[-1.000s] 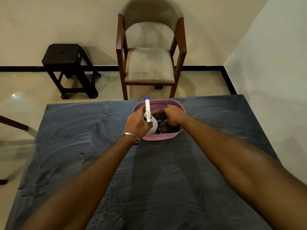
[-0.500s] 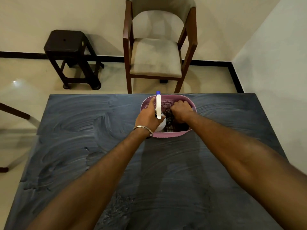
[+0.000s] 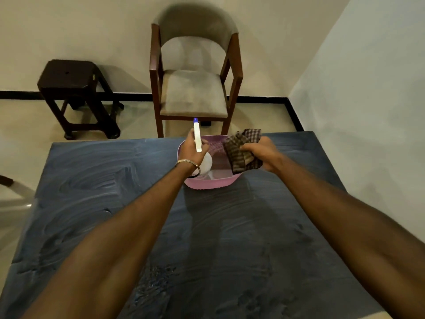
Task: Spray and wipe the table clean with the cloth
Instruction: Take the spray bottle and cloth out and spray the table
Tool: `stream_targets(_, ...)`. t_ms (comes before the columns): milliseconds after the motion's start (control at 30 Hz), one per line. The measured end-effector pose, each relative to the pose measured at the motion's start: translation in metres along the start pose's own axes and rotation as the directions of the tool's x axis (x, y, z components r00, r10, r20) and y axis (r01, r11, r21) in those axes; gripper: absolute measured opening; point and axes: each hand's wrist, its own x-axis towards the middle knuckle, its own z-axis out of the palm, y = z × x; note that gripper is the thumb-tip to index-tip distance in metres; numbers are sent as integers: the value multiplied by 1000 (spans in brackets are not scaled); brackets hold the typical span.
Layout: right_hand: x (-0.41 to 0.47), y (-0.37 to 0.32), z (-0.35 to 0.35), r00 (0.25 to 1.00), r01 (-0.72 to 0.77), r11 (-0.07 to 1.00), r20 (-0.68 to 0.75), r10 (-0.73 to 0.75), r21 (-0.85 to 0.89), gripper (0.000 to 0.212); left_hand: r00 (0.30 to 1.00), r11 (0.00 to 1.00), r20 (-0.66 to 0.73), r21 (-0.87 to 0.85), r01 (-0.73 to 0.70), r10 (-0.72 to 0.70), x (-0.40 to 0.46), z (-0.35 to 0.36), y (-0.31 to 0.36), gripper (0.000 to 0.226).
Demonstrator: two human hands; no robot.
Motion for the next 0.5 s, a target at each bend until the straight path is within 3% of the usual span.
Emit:
stream_targets(100, -17, 4, -20, 993, -113, 953, -12, 121, 281, 16, 996, 997, -51, -14, -79, 78, -7, -6, 34, 45)
stream_targets(267, -39, 34, -42, 980, -187, 888, 19, 197, 419, 32, 984, 976, -30, -126, -179, 176, -49, -13, 84, 49)
stream_targets(367, -58, 46, -51, 981, -188, 865, 55, 184, 466, 31, 963, 958, 21, -112, -266, 270, -85, -9, 95, 37)
stream_targets(500, -79, 54, -68, 984, -165, 847, 141, 108, 506, 32, 958, 964, 118, -74, -254, 261, -139, 16, 89, 24)
